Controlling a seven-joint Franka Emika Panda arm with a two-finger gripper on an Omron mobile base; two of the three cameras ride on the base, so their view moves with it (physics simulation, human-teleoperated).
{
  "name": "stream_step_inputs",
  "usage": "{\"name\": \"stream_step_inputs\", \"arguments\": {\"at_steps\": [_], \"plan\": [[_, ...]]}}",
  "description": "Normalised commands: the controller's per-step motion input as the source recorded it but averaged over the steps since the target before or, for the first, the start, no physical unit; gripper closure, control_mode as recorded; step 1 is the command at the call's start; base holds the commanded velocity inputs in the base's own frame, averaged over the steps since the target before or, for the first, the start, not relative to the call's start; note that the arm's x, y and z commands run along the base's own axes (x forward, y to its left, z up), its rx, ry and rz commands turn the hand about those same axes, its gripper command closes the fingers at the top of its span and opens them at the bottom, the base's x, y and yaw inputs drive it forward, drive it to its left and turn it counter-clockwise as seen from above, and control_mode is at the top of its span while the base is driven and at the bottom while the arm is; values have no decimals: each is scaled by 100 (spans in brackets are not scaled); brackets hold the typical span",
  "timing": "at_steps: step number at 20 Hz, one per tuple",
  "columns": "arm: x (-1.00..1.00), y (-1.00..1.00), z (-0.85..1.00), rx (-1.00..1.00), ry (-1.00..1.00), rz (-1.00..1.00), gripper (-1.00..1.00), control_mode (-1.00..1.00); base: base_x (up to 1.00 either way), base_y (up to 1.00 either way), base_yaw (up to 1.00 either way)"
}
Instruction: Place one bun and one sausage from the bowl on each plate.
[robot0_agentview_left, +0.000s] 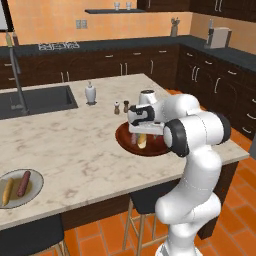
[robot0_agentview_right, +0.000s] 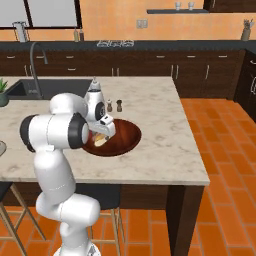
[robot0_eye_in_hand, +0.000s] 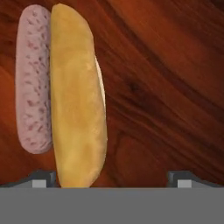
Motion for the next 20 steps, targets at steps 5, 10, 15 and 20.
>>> {"name": "stream_step_inputs", "arguments": {"at_steps": [5,10,15,20], "plan": [[29,13,-30,0,8,0,-100,-100,0,0,0],[19,1,-29,2,3,0,-100,-100,0,0,0],[-19,-8,-8,4,4,-3,100,-100,0,0,0],[-28,-1,11,0,8,-6,100,-100,0,0,0]]}}
